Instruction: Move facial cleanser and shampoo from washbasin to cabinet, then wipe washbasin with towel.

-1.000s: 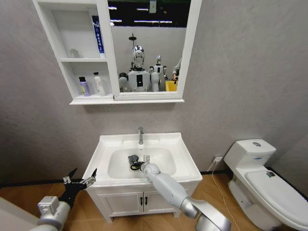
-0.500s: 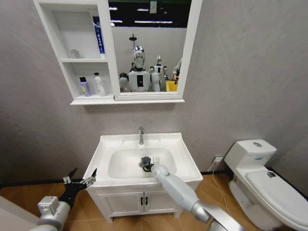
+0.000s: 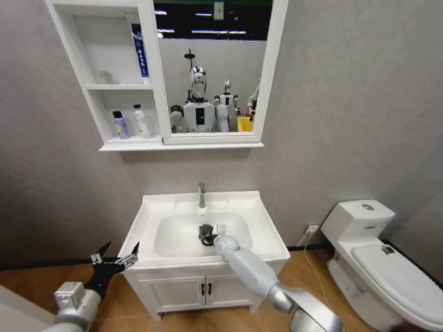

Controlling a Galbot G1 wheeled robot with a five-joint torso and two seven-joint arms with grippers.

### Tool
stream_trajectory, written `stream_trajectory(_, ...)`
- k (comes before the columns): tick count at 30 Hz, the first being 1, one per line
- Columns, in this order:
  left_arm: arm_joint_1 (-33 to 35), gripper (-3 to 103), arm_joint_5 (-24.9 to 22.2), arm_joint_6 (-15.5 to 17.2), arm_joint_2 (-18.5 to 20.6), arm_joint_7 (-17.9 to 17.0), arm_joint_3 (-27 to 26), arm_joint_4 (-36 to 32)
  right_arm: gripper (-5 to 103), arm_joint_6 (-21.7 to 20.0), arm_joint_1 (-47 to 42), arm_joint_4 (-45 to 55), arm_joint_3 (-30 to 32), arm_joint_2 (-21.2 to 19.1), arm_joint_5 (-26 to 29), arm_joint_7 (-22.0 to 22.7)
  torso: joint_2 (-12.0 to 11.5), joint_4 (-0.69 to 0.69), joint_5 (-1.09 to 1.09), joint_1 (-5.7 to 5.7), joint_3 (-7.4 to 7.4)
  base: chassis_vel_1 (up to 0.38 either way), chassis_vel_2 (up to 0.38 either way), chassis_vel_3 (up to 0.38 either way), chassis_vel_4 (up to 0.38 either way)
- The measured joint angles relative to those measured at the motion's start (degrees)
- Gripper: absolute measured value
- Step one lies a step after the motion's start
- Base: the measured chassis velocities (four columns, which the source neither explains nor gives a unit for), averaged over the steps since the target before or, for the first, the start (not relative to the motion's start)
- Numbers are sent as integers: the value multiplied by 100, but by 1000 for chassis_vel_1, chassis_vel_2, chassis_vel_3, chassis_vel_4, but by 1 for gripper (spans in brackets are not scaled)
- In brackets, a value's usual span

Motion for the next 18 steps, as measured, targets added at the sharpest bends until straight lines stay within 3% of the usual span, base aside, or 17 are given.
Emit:
stream_trajectory(6,0,100,0,0,0,0,0,0,4,53,-2,-16,-39,82,-105,-31,0,2,2,0,0,0,0,0,0)
stream_trajectory(18,0,100,0,0,0,0,0,0,4,-87,-160,318,138,-708,-467,265,2,4,2,-1,-3,0,0,0,0)
